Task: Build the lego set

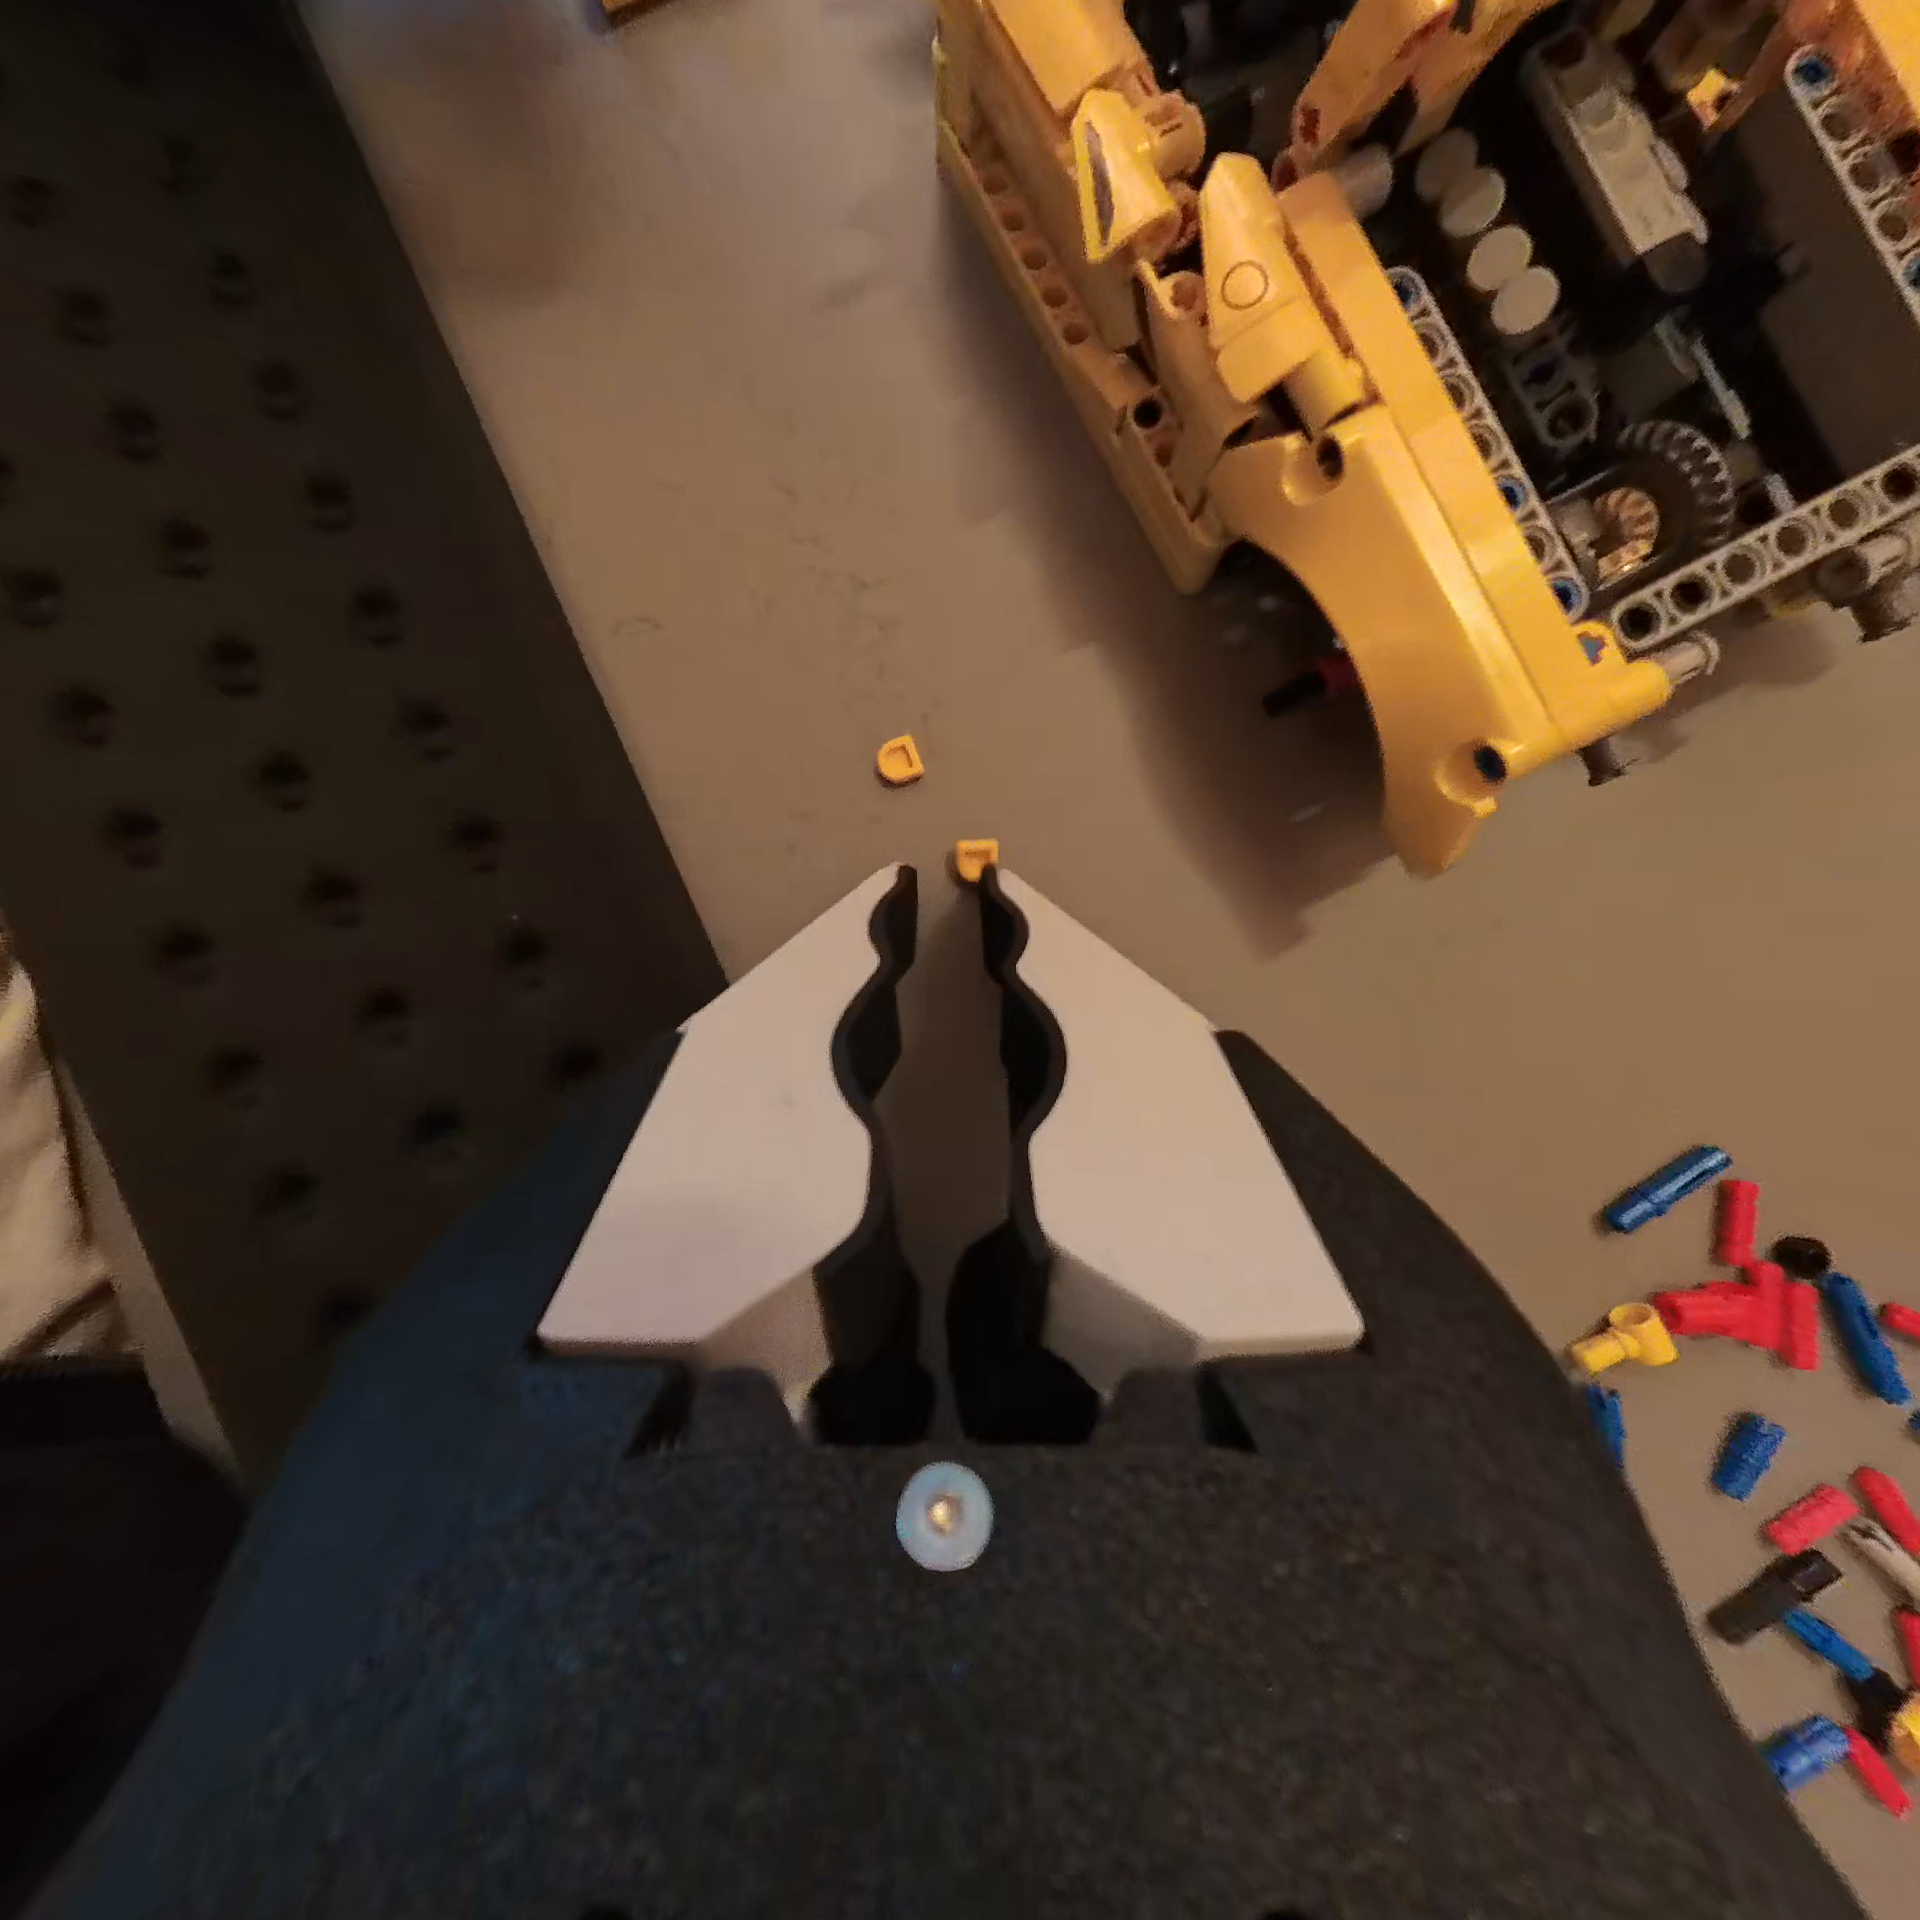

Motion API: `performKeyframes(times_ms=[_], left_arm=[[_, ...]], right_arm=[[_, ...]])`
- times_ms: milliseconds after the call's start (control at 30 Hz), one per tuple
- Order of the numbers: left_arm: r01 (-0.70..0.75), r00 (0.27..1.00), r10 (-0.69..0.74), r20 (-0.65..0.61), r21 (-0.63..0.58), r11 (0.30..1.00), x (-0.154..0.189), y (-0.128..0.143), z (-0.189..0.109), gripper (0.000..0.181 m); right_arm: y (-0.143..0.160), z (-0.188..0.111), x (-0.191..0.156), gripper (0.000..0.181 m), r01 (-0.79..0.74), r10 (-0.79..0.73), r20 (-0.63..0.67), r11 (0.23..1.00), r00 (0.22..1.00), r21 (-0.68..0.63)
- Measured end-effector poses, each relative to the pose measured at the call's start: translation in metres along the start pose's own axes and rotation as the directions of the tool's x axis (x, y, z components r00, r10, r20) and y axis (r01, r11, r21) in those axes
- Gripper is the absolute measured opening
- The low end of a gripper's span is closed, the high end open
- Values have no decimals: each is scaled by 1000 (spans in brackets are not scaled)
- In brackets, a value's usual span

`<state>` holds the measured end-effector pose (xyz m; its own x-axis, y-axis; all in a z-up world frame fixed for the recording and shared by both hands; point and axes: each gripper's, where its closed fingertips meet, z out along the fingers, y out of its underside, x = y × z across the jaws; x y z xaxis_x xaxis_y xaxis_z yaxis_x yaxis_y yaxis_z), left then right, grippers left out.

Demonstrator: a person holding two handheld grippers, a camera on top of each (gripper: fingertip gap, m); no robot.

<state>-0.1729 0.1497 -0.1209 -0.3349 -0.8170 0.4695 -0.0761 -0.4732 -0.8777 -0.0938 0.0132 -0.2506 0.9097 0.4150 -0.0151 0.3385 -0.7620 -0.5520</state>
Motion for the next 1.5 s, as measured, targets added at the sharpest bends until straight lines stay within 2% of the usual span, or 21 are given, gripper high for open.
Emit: performKeyframes(times_ms=[333,500,600,667,733,833,900,967,1100,1200,1267,1300,1367,1433,1500], left_arm=[[-2,1000,2,-2,0,1000,1,0,0,7],[-16,1000,16,-6,-19,1000,4,4,1,7],[-17,1000,17,-15,-24,1000,6,5,1,7],[-17,1000,16,-21,-29,999,7,6,2,7],[-8,999,6,-31,-37,999,9,7,2,7],[0,999,-3,-54,-47,999,13,9,4,7],[16,998,-19,-65,-45,999,14,9,5,7],[31,997,-34,-65,-44,999,13,9,5,7],[44,997,-48,-60,-65,997,12,13,3,7],[35,993,-41,-111,-58,998,20,14,6,7],[61,989,-65,-135,-36,997,23,9,6,7],[68,989,-72,-128,-36,997,21,9,6,7],[64,992,-68,-110,-37,997,18,10,5,7],[54,992,-58,-114,-37,998,19,10,6,7],[43,992,-48,-118,-44,998,21,11,7,7]], right_arm=[[-18,7,-15,16,21,-23,43,999,999,41],[-19,15,-8,12,29,-29,-12,999,1000,31],[-20,16,-6,7,87,-86,-55,996,995,18],[-22,16,-8,7,94,-93,-45,995,995,23],[-35,12,-11,7,56,-55,-17,994,998,96],[-81,-8,-18,7,-49,19,95,945,995,323],[-124,-34,-27,7,-149,31,225,834,974,531],[-153,-52,-36,7,-242,8,350,736,937,632],[-154,-41,-38,7,-233,0,358,761,934,605],[-150,-38,-30,7,-256,50,345,770,937,585],[-141,-28,-26,7,-227,72,297,818,952,529],[-129,-17,-28,7,-190,69,269,869,961,456],[-90,10,-31,7,-71,26,200,972,979,222],[-61,23,-31,8,17,-27,146,997,989,70],[-51,27,-37,8,30,-32,166,999,986,12]])
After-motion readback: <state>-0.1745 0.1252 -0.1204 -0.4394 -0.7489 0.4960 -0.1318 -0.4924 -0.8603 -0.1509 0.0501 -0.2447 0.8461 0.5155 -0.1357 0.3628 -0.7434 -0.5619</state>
